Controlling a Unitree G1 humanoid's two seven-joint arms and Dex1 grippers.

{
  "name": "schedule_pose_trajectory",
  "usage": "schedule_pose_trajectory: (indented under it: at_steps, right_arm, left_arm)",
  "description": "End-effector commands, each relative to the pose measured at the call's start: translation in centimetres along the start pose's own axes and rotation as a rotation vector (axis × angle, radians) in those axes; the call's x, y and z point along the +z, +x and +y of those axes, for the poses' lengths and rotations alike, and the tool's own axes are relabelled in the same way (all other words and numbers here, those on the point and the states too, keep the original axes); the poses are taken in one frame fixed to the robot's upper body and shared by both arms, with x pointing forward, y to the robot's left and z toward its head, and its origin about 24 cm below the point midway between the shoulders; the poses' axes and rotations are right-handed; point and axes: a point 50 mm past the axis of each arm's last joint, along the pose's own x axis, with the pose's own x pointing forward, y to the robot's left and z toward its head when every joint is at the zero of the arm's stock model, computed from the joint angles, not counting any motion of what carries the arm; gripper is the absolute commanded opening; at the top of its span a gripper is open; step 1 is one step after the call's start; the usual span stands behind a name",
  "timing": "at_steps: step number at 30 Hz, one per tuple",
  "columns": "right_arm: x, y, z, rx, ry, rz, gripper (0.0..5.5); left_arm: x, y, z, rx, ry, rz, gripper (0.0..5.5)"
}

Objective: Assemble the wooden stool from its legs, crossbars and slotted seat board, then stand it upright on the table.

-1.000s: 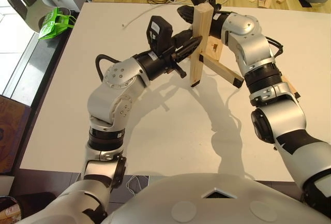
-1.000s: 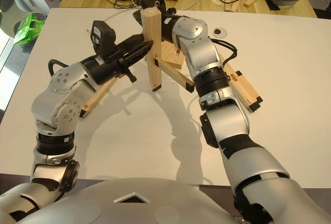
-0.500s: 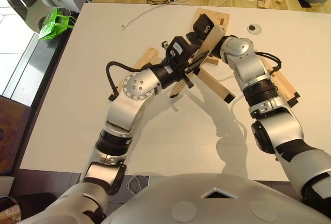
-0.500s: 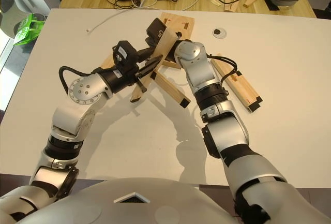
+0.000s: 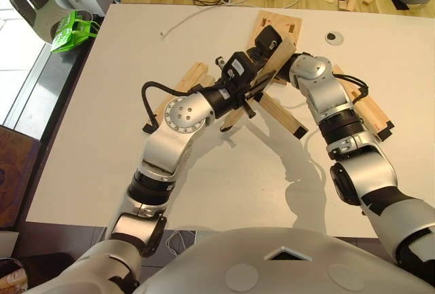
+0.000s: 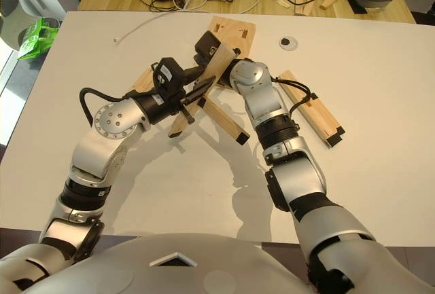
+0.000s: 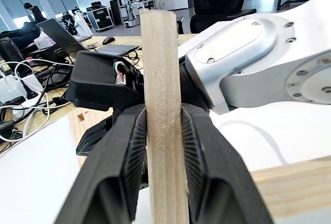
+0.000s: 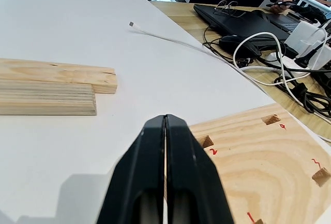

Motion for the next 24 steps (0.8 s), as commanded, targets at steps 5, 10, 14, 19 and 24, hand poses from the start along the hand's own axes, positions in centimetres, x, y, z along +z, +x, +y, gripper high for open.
schedule_pose_trajectory:
  at_steps: [5,10,14,19,24]
  right_arm:
    - [2.3,0.6,1.2,0.06,-0.048,-0.086,0.0]
    - [2.4,0.7,1.1,0.06,-0.044,-0.089,0.0]
    - [2.3,0.6,1.1,0.059,-0.038,-0.092,0.0]
    - [2.1,0.5,0.9,0.046,-0.03,-0.088,0.0]
    - [1.5,-0.5,-1.3,-0.088,0.02,-0.102,0.0]
  left_arm:
    - [-2.2,0.1,0.8,0.078,-0.066,0.132,1.99]
    - [-2.1,0.2,0.6,0.062,-0.073,0.122,1.49]
    - [-1.9,0.1,0.9,0.082,-0.059,0.11,1.06]
    - [-0.5,0.1,1.9,0.12,-0.039,0.039,1.06]
    - [3.8,-1.1,5.1,0.203,-0.023,-0.149,1.04]
